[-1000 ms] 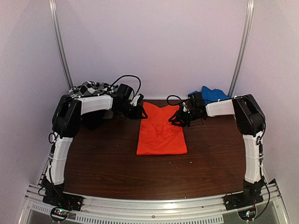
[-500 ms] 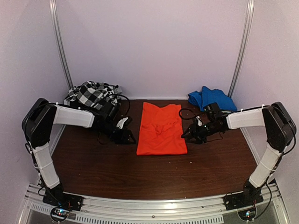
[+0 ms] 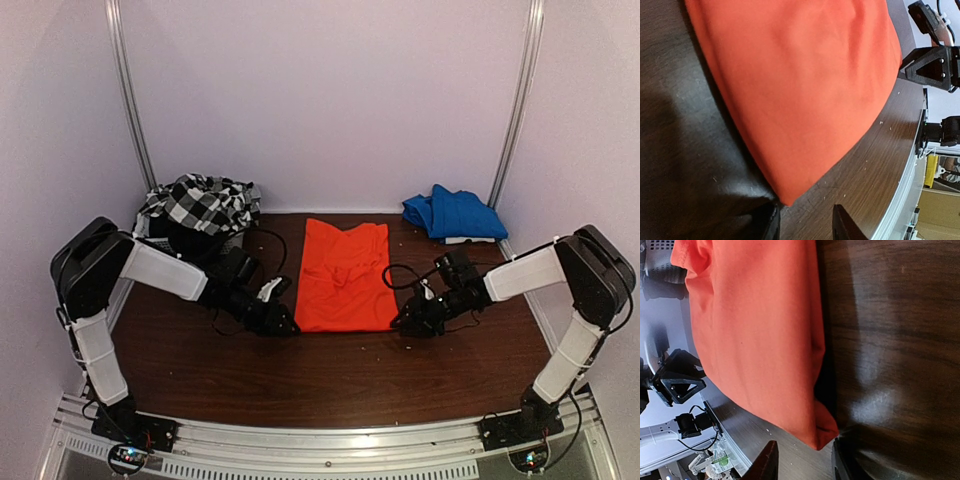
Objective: Fold and stack the mixed laundry pile
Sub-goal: Pick up the 2/3-rectangle-folded T-shirt from the center of the board, then fold the 2/3-rectangle-folded T-shirt at the center of the board.
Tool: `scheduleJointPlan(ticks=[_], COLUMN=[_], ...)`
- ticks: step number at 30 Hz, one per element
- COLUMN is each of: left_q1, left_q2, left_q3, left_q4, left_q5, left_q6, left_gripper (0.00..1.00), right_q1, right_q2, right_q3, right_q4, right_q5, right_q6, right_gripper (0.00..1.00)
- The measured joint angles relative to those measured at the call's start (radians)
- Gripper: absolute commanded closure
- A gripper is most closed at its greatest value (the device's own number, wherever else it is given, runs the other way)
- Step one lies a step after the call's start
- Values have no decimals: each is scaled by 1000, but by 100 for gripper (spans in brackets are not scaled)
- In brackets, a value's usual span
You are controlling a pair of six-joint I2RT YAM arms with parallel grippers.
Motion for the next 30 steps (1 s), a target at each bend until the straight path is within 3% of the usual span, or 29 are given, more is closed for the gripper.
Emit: scheduleJointPlan(ticks=[6, 8, 9, 10, 18, 25, 30], left_q1=[-1, -1, -1, -1, -1, -42, -88], left_q2=[26, 35, 38, 42, 15, -187, -406], left_q3=[-3, -1, 0, 2, -29, -181, -260], left_q4=[64, 73, 74, 74, 69, 2, -119], left_q5=[-1, -4, -7, -12, -21, -21, -21], left_q6=[-40, -49, -52, -55, -51, -47, -53], left_gripper=[82, 91, 100, 100, 100, 100, 100], right_q1=[3, 8, 12, 14, 53, 180, 336], right_q2=[29, 42, 45, 47, -29, -230, -433], right_q3=[-19, -20, -22, -28, -111, -219, -268], right_q4=[108, 141, 152, 163, 181, 139, 38], right_q5=[-6, -5, -3, -1, 25, 65, 129], right_q6=[56, 77, 84, 91, 137, 236, 347], right_gripper=[78, 86, 93, 100, 100, 100, 100])
